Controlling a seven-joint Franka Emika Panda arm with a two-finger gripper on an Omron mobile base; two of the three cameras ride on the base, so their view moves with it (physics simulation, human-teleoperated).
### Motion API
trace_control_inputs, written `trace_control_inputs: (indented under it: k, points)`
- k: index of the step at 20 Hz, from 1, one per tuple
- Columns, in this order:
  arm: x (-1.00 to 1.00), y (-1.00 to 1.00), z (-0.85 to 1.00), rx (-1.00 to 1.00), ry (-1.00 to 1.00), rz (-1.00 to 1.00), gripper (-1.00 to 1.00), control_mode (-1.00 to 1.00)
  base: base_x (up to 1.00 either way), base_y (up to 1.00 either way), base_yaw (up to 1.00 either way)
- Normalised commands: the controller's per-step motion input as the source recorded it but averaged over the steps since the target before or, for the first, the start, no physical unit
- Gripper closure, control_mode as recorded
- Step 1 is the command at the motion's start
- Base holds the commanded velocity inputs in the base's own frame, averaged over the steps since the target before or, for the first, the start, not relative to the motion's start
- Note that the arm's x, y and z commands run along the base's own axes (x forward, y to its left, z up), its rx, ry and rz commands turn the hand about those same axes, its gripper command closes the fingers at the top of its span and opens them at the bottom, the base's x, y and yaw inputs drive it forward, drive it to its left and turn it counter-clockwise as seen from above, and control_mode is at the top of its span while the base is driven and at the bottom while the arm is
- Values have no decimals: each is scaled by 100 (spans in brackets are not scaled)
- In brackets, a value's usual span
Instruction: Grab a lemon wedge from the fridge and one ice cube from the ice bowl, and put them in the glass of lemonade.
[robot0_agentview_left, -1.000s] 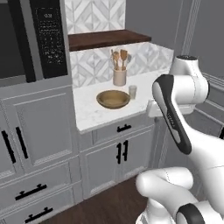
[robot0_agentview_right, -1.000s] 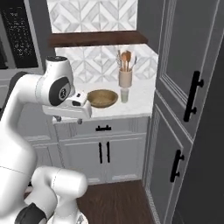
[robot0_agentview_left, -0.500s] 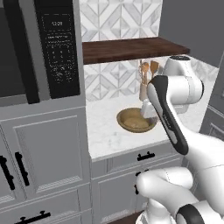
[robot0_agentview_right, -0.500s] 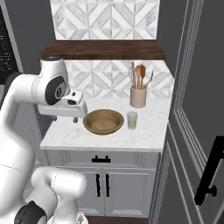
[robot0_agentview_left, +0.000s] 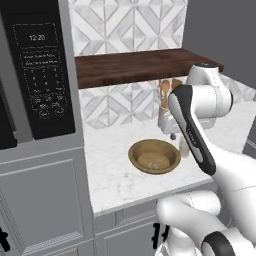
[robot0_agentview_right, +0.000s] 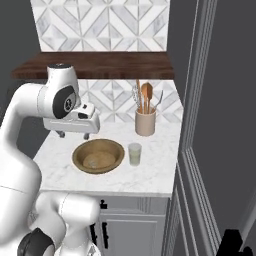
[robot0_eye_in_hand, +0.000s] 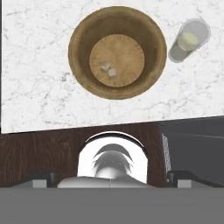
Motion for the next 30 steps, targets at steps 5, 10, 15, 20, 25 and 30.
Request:
trace_control_inputs:
  k: [5, 10, 15, 20, 25, 30]
  points:
    - [49, 12, -42, 0, 10, 0, -100, -100, 6, 0, 0]
    - [100, 35, -69, 0, 11, 1, -100, -100, 0, 0, 0]
    - [67, -3, -48, 2, 5, 20, -100, -100, 0, 0, 0]
    - [69, 0, -83, -6, 17, 3, -100, -100, 0, 0, 0]
    - [40, 0, -63, -1, 22, 2, -100, -100, 0, 0, 0]
    - [0, 0, -55, 0, 20, 0, -100, -100, 0, 0, 0]
